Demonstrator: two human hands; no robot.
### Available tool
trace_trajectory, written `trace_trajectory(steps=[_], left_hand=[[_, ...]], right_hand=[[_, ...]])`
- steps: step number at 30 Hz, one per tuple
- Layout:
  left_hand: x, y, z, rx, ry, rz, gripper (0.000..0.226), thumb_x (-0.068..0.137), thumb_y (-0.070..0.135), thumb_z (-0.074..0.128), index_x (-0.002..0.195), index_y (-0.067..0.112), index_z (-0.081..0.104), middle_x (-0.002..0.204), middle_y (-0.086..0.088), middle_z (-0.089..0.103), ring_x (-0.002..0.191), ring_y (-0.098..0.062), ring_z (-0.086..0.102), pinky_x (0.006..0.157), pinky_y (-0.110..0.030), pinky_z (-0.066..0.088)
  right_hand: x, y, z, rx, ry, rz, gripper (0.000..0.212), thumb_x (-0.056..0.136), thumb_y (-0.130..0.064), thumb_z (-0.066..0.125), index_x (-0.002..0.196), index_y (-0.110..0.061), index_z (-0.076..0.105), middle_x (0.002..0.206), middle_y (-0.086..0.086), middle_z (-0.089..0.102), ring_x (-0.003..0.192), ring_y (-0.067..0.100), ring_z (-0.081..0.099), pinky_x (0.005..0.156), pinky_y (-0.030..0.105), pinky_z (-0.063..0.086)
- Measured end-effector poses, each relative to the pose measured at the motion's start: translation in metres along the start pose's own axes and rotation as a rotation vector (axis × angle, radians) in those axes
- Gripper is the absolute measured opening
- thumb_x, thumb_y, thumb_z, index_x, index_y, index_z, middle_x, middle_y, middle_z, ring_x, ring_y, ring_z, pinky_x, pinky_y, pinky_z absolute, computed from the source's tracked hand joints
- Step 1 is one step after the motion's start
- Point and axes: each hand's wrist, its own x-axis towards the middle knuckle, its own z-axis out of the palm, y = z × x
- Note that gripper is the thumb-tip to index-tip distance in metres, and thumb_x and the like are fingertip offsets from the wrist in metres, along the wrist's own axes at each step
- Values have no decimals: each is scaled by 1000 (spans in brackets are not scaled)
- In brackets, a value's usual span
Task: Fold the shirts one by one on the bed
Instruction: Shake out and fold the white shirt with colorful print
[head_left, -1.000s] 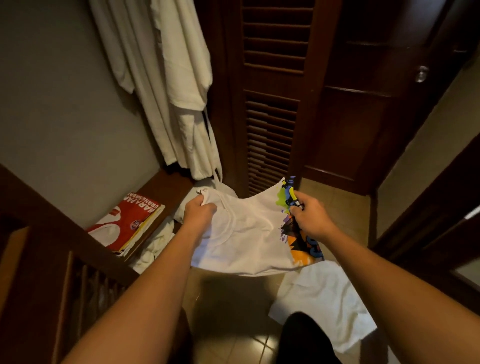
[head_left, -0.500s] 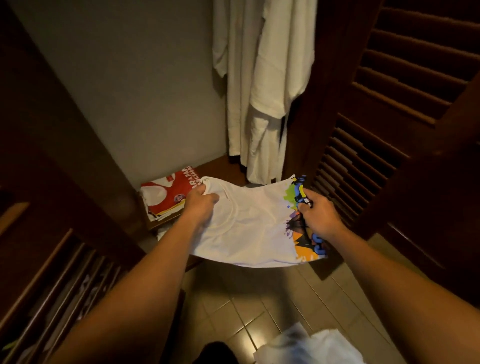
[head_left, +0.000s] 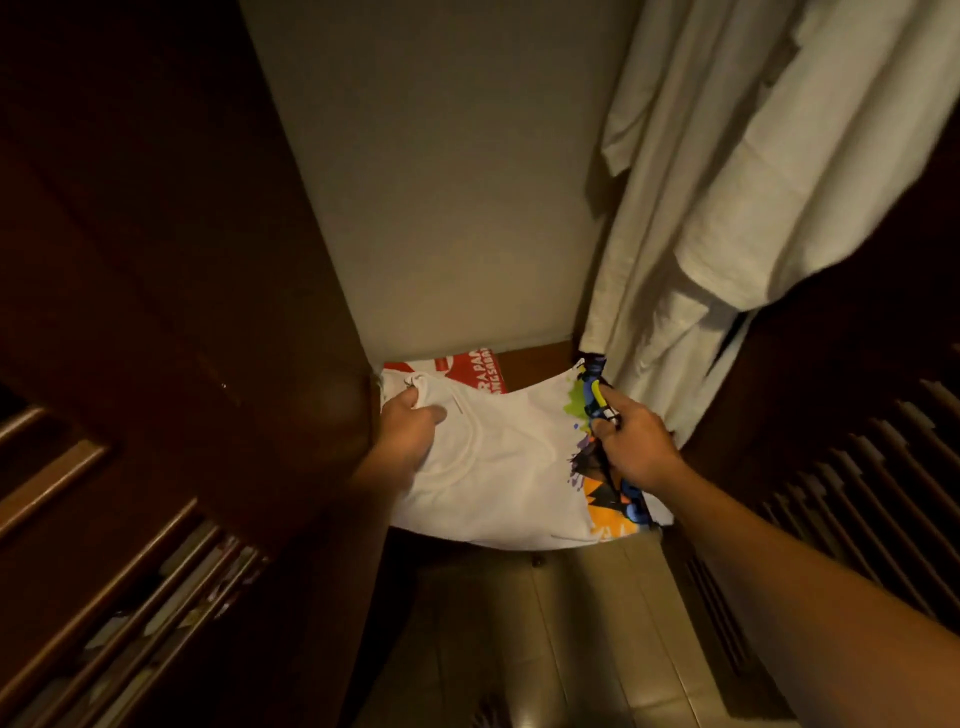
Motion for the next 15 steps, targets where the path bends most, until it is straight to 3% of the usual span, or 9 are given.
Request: trace_trajectory(steps=[3,5,8,10,12,15], left_hand=[[48,-8,2,-25,44,-4,53,89,13,69,141,10,57,138,-30,56,125,-49,55,102,-58,45],[79,-16,4,-45,70,26,50,87,11,69,136,11,61,132,-20,64,116,-39,64,101,-49,52],[125,-29,10,-71,100,67,41,89,6,66,130,10,66,117,-16,70,97,-28,68,78,-29,55],[161,-46,20,-85,112,82,41,90,7,65,131,10,64,111,-13,69,87,-25,67,68,-26,52],[197,-65,28,-99,128,82,50,87,11,66,137,12,61,122,-15,68,99,-31,69,76,-33,56],[258,-115,52,-164,171,99,56,83,13,66,139,15,59,125,-19,68,101,-35,70,64,-28,57]], right_hand=[[47,-8,23,14,-4,-59,53,101,-14,56,152,-19,44,147,6,54,130,29,54,102,28,42],[76,-7,42,31,-16,-84,52,101,-12,56,152,-17,44,148,4,53,134,27,51,105,23,37],[127,4,74,34,-30,-105,52,100,-16,58,150,-22,47,145,4,57,129,29,55,108,32,42],[163,17,100,50,-36,-138,50,100,-16,58,148,-23,49,137,2,63,120,27,60,101,33,48],[195,28,122,77,-41,-179,47,100,-14,57,145,-24,53,123,-3,67,110,23,64,89,29,48],[247,69,176,120,-13,-235,45,99,-17,57,143,-26,56,126,-5,68,110,22,65,94,35,52]])
